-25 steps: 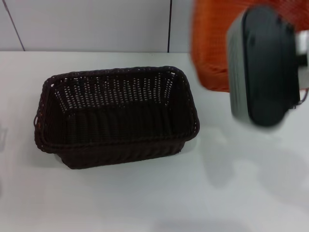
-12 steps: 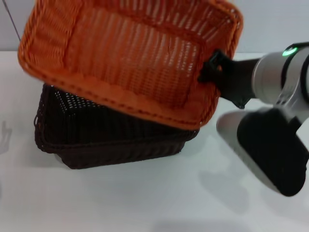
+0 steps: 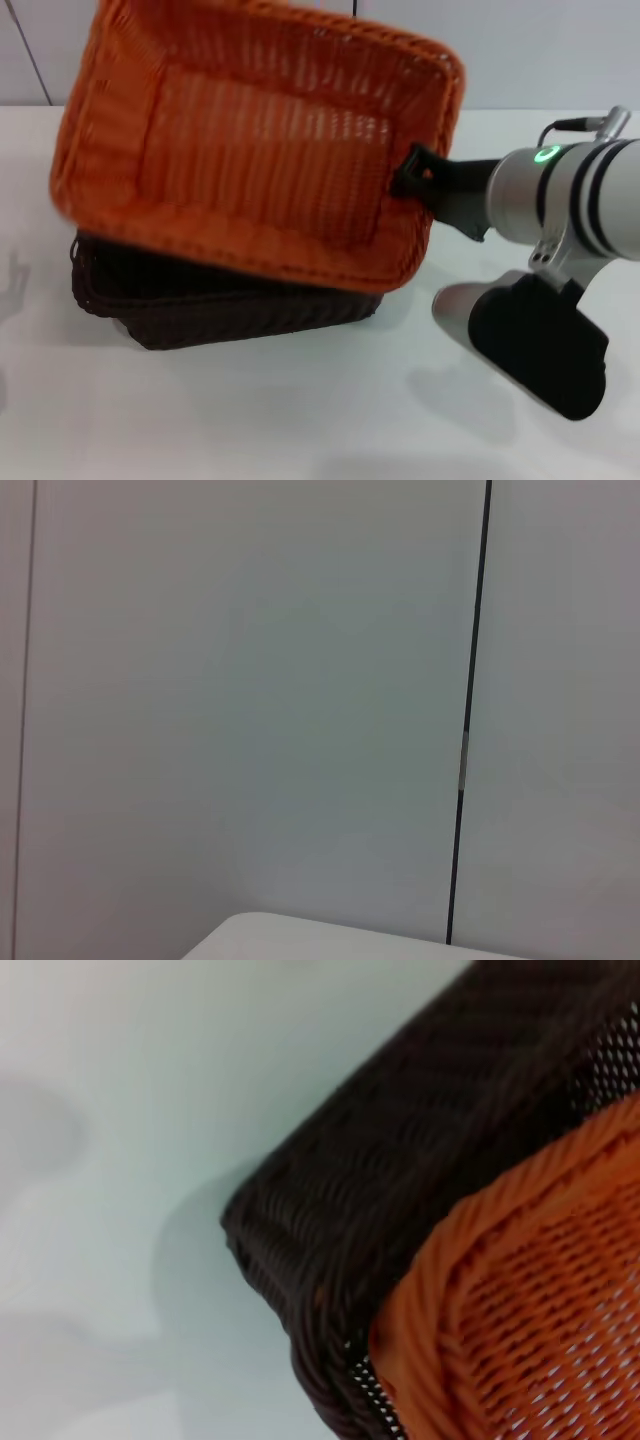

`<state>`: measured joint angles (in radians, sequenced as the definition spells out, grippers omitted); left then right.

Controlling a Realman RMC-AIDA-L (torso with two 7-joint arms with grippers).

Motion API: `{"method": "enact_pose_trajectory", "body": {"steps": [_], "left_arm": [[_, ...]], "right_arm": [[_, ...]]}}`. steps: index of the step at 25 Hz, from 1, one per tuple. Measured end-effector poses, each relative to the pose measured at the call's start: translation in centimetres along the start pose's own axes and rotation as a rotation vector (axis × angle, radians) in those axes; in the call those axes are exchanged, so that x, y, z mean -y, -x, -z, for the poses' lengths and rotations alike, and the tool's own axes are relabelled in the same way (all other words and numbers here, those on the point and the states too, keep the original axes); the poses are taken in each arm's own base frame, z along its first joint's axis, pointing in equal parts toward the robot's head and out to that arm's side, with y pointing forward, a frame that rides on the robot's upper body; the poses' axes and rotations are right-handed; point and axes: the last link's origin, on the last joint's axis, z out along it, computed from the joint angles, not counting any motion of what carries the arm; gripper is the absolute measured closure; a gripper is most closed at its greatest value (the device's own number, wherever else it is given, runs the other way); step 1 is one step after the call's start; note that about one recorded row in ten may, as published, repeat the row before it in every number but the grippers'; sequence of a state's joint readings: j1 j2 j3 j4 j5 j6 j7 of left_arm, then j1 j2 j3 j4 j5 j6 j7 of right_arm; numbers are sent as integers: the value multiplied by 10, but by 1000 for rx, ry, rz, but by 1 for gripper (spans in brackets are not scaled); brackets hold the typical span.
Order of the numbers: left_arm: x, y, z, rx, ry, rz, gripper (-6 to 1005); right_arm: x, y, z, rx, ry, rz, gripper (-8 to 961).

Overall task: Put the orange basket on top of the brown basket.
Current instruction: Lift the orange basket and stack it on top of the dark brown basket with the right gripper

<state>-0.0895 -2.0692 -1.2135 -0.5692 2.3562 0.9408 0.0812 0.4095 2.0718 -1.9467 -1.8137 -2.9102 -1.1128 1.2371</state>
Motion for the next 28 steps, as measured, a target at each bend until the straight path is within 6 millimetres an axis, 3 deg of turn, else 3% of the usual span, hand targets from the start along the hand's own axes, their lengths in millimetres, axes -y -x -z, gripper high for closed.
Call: {"method": "enact_pose_trajectory", "body": {"steps": [11,18,24,28], "left_arm": [[-5,-1,-5,2,15,2,172],[-6,-3,-7,0,15,2,172],[-6,-3,-10,-1,20,-4,172],[-6,-2,-12,4,21,-13,172]], "right_arm": [[-4,3,-1,6,-28,-99,789],[-12,6,10,-2,-24,-137,752],[-15,6,24,-22,-49,-169,571],[-21,9,36,-29,-57,-208,394]]}}
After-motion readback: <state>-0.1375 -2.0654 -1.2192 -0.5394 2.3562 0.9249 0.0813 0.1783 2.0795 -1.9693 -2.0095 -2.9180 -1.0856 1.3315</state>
